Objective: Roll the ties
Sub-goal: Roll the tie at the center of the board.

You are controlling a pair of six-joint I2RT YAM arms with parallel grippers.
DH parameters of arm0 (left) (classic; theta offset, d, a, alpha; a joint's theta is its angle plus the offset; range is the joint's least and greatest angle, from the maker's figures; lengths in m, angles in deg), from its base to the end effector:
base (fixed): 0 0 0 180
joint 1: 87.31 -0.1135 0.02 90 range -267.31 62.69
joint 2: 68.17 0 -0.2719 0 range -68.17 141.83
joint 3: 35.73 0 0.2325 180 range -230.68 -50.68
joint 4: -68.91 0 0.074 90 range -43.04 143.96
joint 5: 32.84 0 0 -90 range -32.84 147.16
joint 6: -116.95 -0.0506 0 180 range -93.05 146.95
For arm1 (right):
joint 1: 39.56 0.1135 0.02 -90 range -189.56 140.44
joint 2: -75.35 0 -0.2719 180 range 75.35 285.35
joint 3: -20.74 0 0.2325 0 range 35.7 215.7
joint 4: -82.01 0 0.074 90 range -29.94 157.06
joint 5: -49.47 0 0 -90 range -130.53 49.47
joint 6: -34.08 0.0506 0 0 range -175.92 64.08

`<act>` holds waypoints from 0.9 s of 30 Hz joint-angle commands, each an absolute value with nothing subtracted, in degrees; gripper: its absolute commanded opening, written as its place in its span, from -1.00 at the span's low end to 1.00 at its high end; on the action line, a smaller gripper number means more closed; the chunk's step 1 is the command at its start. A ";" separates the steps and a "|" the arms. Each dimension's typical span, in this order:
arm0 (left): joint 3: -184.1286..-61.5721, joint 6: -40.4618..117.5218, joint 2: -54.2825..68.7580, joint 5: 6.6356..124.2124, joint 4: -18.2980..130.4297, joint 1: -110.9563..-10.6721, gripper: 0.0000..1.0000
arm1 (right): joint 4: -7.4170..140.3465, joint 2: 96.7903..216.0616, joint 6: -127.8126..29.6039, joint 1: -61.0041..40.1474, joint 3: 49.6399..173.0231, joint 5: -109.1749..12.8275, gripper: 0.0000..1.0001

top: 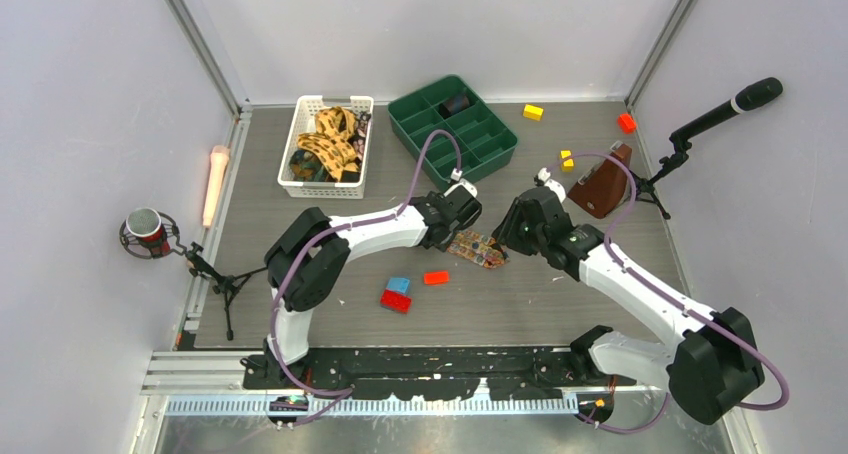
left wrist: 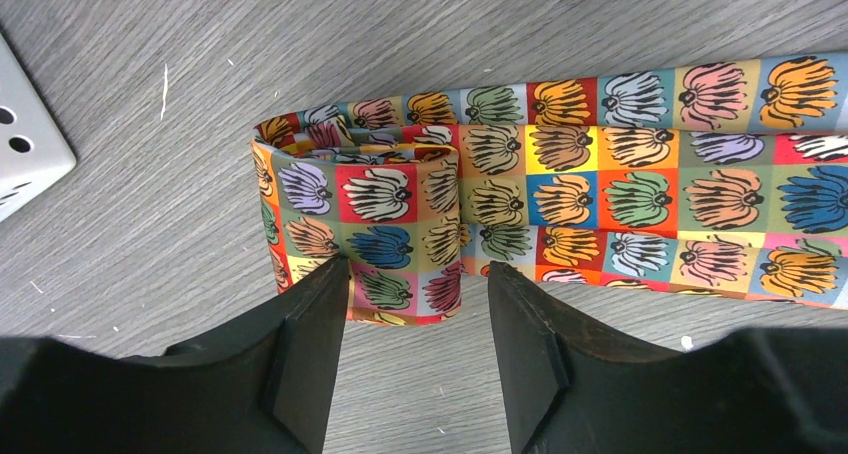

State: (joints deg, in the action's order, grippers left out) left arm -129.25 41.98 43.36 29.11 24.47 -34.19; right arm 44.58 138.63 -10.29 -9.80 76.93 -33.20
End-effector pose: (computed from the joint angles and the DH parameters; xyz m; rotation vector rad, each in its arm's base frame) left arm 0.2566 -0.3023 0.1893 0.6637 2.3868 0.1720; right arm 0.1916 0.1021 0.2406 0.3942 2.3623 0.4922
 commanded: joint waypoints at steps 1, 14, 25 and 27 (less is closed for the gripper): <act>-130.27 43.13 41.56 28.55 26.27 -34.05 0.12 | 46.23 139.08 -9.82 -10.09 77.84 -33.16 -0.19; -128.41 40.33 31.75 26.10 28.29 -34.54 0.12 | 56.44 146.68 -7.15 -10.03 78.69 -41.44 -0.20; -116.82 45.39 23.40 49.38 40.13 -45.90 0.13 | 66.54 155.98 -6.80 -8.89 80.31 -52.39 -0.32; -115.31 46.74 23.06 52.30 41.68 -48.01 0.13 | 68.86 157.31 -6.25 -8.40 80.88 -52.55 -0.32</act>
State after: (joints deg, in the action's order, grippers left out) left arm -117.92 43.20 25.24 42.53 35.33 -43.65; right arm 61.43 155.88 -7.49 -9.40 77.76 -48.96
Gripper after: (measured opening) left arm 0.564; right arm 0.343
